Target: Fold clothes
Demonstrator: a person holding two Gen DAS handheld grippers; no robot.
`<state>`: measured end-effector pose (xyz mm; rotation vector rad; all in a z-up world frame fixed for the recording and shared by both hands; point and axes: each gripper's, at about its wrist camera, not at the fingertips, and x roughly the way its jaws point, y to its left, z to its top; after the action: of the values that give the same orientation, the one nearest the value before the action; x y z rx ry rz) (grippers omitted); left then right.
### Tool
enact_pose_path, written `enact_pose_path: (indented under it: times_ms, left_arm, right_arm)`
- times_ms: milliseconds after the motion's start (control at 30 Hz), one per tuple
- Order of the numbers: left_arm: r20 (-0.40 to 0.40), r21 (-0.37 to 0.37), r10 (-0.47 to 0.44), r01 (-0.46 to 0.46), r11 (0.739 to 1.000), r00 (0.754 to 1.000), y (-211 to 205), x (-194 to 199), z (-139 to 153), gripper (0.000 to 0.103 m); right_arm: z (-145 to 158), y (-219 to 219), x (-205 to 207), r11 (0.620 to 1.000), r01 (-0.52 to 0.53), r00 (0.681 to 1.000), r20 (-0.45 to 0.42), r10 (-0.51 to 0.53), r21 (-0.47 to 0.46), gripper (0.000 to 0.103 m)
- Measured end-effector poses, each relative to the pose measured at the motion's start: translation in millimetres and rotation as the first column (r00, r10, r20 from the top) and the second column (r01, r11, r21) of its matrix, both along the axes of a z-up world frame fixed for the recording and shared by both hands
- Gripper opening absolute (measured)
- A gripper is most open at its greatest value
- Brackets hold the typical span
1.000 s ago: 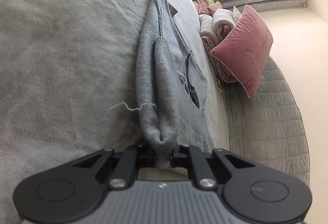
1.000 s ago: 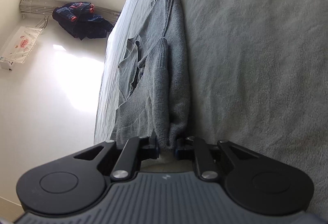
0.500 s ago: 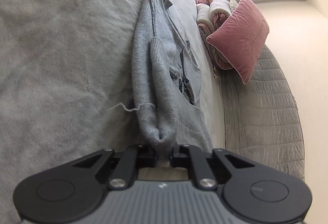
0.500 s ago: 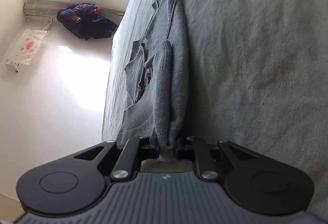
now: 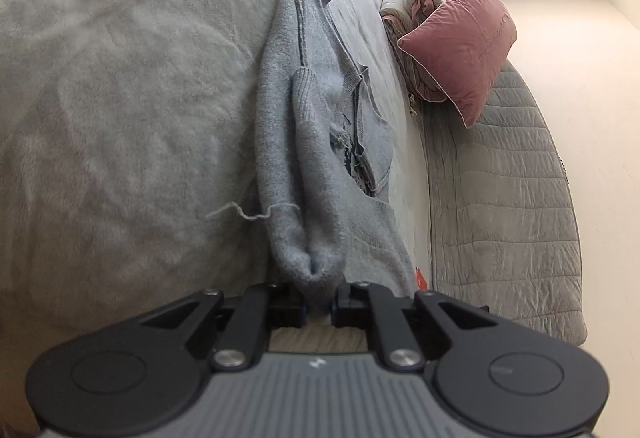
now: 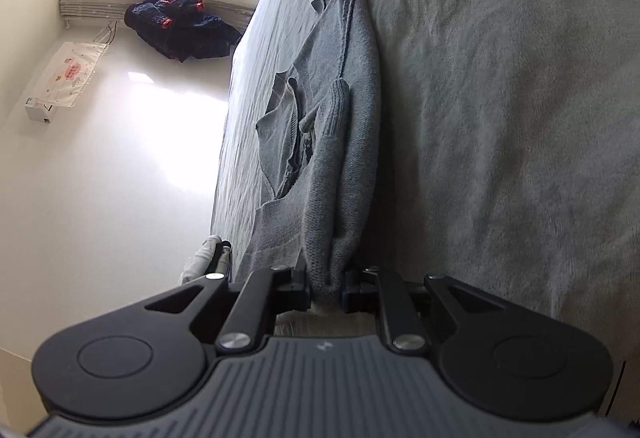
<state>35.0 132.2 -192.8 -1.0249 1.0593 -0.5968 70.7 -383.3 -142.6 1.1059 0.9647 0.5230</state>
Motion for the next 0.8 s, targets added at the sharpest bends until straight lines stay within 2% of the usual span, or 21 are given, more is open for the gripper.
enact_pose_path:
  times_ms: [133,233,300,367,400,467,700,733,767,800]
  left_arm:
    - [-0.008,0.032,-0.004,0.005,0.999,1.000,0,-6,-14,0.011]
    - [-0.002,0.023,-0.019,0.019,1.000,1.000,-1,-2,-18,0.013]
    - [0.002,0.007,-0.034,0.034,0.999,0.999,1,-1,-17,0.026]
    - [0.000,-0.015,-0.045,0.045,0.999,0.999,4,0,-17,0.033]
    - [0.000,-0.021,-0.050,0.050,0.999,0.999,5,1,-17,0.035]
    - [0.003,-0.020,-0.064,0.064,0.998,0.998,5,3,-17,0.036]
    - [0.007,-0.022,-0.083,0.083,0.996,0.997,2,7,-19,0.031]
    - [0.011,-0.016,-0.081,0.081,0.997,0.997,2,7,-18,0.028]
    - [0.014,-0.008,-0.079,0.079,0.997,0.997,2,7,-18,0.020]
    - [0.019,-0.007,-0.077,0.077,0.997,0.997,3,7,-19,0.014]
  right_arm:
    - [-6,4,3,1.000,0.002,1.000,-0.011,-0.002,-0.008,0.016]
    - [-19,2,1,1.000,0.006,0.999,-0.034,-0.007,-0.025,0.021]
    - [-24,1,2,1.000,0.010,0.999,-0.037,-0.010,-0.005,0.022]
    - [-23,0,4,1.000,0.010,0.999,-0.034,-0.010,0.015,0.026]
    - [-22,0,6,1.000,0.008,1.000,-0.028,-0.007,0.026,0.032]
    - [-20,1,8,0.999,0.005,1.000,-0.018,-0.004,0.037,0.036]
    - [-20,5,2,1.000,-0.006,1.000,-0.007,0.006,-0.006,0.036]
    - [-20,6,2,1.000,-0.008,1.000,-0.003,0.008,-0.006,0.036]
    - [-21,6,2,1.000,-0.009,1.000,0.000,0.009,-0.003,0.032]
    - [-23,6,1,1.000,-0.008,1.000,0.002,0.008,0.006,0.024]
